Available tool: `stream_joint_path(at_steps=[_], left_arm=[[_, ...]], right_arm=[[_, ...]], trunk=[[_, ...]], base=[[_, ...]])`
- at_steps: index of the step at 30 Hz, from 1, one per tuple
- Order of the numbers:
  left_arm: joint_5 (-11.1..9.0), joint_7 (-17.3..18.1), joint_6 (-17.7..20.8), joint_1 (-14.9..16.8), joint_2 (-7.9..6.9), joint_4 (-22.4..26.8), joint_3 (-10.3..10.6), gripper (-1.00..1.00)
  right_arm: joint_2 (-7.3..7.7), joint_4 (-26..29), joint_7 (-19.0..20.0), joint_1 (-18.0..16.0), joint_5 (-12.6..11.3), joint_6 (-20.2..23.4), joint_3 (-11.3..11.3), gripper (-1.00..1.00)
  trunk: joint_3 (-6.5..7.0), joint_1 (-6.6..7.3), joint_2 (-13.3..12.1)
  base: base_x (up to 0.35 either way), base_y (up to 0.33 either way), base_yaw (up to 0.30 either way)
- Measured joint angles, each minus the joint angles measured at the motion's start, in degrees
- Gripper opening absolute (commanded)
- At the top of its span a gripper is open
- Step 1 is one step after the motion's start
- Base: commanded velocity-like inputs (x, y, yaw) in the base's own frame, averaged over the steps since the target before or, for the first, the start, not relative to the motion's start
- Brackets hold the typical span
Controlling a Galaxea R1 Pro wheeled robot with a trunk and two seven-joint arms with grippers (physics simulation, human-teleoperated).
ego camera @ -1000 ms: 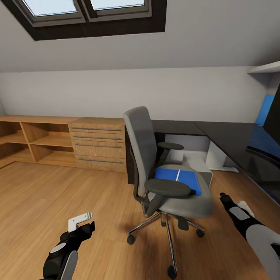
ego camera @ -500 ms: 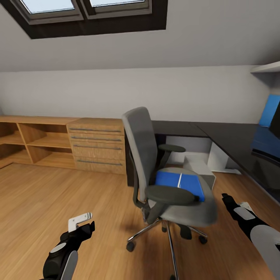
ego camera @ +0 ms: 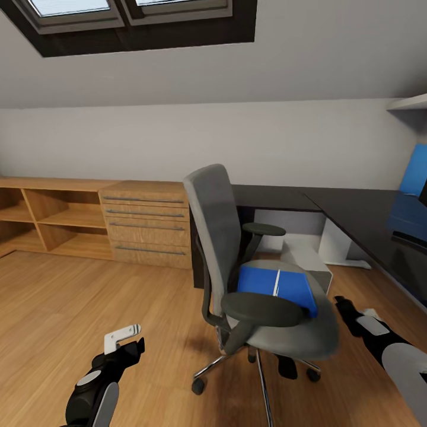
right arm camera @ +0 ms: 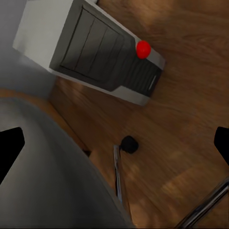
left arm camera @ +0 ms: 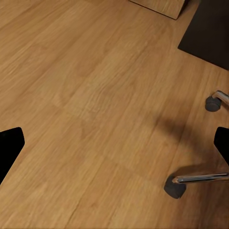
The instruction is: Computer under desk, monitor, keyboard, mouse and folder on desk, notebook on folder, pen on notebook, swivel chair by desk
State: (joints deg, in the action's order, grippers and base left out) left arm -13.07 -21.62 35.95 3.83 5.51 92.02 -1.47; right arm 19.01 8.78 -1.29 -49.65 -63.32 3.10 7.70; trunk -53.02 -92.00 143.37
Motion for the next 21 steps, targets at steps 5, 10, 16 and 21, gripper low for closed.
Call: stream_joint_path(at_steps=[5, 10, 16, 21], left_arm=[[-0.01, 0.01, 0.00, 0.00, 0.00, 0.01, 0.00, 1.00], [-0.03, 0.00, 0.00, 0.00, 0.00, 0.02, 0.00, 1.00], [-0.03, 0.00, 0.00, 0.00, -0.02, 0.02, 0.00, 1.00], [-0.04, 0.00, 0.01, -0.02, -0.01, 0.05, -0.02, 1.00]], right_arm=[[-0.02, -0.06, 0.02, 0.00, 0.01, 2.45, 0.19, 1.00], [-0.07, -0.02, 0.02, 0.00, 0.02, 4.27, 0.33, 1.00], [-0.27, 0.15, 0.02, 0.00, 0.03, 4.34, 0.36, 1.00], [-0.12, 0.19, 0.02, -0.04, 0.44, 4.33, 0.34, 1.00]], trunk=[[0.00, 0.00, 0.00], [0.00, 0.00, 0.00], [0.00, 0.00, 0.00], [0.00, 0.01, 0.01]], base=[[0.000, 0.000, 0.000], [0.000, 0.000, 0.000], [0.000, 0.000, 0.009], [0.000, 0.000, 0.231]])
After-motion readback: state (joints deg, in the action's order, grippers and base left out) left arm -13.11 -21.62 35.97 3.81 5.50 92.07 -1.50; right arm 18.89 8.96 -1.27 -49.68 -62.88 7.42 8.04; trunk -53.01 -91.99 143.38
